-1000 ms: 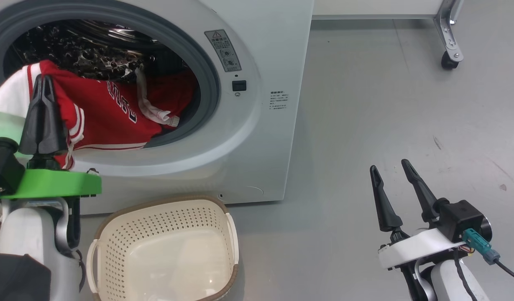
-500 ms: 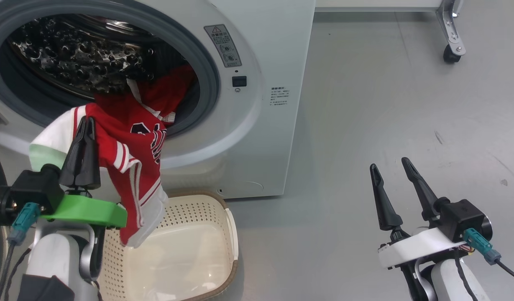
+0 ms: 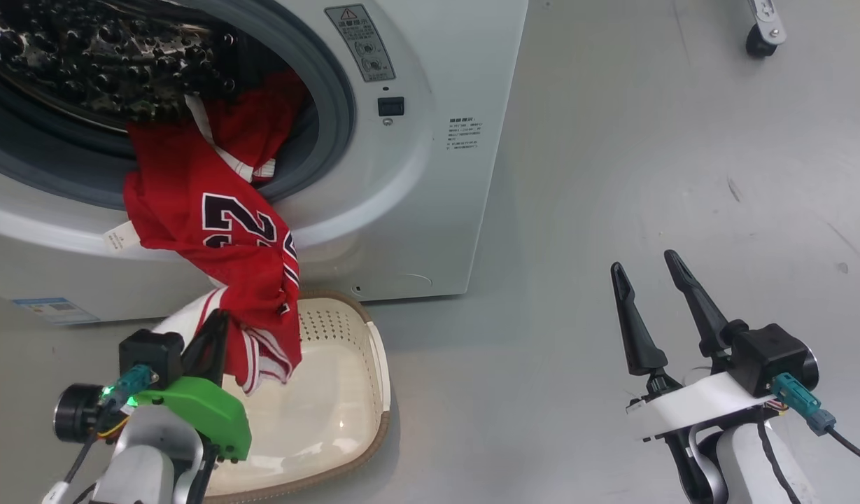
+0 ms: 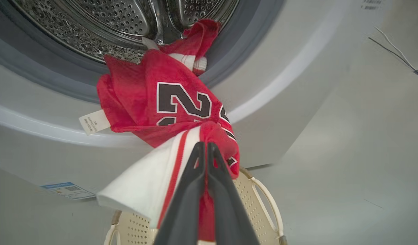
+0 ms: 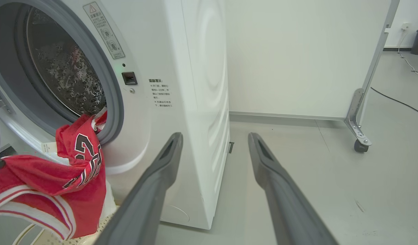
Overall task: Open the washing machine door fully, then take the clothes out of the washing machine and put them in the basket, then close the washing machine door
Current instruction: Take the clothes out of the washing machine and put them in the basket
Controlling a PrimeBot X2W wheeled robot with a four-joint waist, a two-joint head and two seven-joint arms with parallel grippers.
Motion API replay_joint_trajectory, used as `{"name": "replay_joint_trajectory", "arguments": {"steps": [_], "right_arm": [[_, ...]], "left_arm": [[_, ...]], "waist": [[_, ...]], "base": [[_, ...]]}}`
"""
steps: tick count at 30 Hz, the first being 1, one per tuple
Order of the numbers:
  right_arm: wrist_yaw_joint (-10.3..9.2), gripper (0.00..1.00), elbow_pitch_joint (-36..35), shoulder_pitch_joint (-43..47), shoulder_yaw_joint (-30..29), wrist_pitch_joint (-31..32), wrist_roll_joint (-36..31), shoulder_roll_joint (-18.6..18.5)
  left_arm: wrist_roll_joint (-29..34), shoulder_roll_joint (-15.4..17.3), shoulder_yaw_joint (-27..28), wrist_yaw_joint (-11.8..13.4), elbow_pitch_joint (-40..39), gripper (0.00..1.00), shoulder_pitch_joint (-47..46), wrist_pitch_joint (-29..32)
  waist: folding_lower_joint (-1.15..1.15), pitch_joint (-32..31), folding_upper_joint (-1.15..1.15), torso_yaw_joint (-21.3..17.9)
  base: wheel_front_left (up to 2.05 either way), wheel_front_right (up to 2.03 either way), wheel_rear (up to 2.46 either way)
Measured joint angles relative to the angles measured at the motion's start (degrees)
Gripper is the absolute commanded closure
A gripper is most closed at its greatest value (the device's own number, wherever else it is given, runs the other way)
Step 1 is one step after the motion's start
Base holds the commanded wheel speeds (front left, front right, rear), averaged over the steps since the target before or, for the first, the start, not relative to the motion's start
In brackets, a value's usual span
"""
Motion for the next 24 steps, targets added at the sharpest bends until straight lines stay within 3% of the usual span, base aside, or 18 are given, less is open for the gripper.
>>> {"name": "replay_joint_trajectory", "arguments": {"steps": [13,24], "right_arm": [[0.16,0.0,-0.9,-3.1,1.8,0.0,-0.9,0.0],[0.18,0.0,-1.8,-6.0,1.8,0.0,-1.0,0.0]], "left_arm": [[1.6,1.2,-2.3,-0.1,11.4,1.0,0.0,7.2],[2.4,3.0,-0.3,0.9,20.0,1.0,-4.8,8.4]], "waist": [[0.0,6.7,0.0,-2.4],[0.0,12.4,0.0,-6.6]], "base": [[0.0,0.0,0.0],[0.0,0.0,0.0]]}}
